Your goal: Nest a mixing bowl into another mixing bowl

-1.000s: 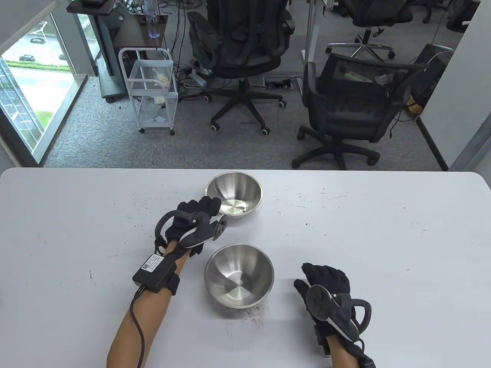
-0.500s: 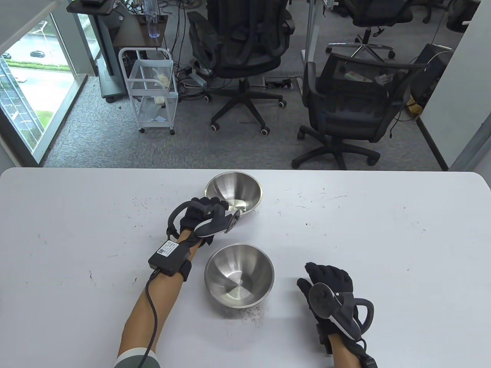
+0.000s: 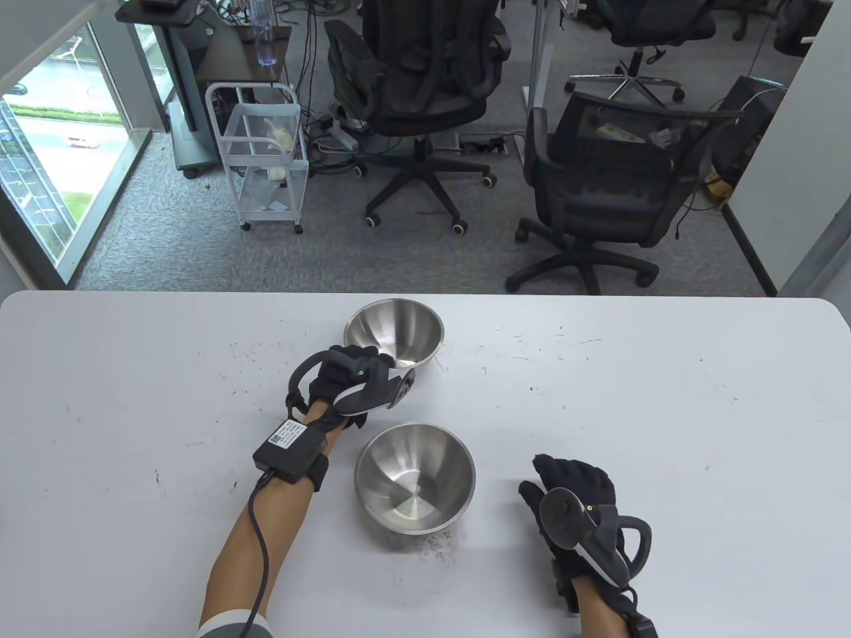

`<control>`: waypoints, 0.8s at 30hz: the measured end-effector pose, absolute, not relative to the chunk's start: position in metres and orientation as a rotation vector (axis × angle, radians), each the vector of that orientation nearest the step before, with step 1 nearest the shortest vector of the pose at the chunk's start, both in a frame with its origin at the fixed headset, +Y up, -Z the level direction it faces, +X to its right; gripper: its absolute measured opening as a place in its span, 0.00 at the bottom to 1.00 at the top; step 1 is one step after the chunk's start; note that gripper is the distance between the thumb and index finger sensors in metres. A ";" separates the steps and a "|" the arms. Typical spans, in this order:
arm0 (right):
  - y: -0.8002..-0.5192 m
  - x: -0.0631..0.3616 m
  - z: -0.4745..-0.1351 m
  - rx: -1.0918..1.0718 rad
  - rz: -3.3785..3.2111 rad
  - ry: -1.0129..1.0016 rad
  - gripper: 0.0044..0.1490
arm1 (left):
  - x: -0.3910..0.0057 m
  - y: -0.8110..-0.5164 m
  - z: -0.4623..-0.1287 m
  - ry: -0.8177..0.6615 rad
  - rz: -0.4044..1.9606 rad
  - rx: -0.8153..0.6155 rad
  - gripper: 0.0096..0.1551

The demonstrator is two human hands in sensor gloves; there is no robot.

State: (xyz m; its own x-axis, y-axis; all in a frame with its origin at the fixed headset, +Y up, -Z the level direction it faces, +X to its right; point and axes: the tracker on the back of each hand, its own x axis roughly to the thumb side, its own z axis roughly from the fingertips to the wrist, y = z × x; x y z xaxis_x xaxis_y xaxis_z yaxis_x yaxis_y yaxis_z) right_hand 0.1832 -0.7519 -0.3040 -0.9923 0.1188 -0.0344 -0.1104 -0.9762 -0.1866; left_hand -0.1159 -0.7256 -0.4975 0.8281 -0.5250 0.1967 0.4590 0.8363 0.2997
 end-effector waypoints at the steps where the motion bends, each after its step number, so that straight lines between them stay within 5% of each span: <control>1: -0.752 0.183 -0.304 -0.068 3.011 -0.281 0.35 | -0.117 -0.724 -0.495 -0.276 -0.527 0.249 0.16; 24: -0.755 0.179 -0.302 -0.045 2.985 -0.269 0.35 | -0.130 -0.673 -0.321 -0.351 -0.463 0.412 0.15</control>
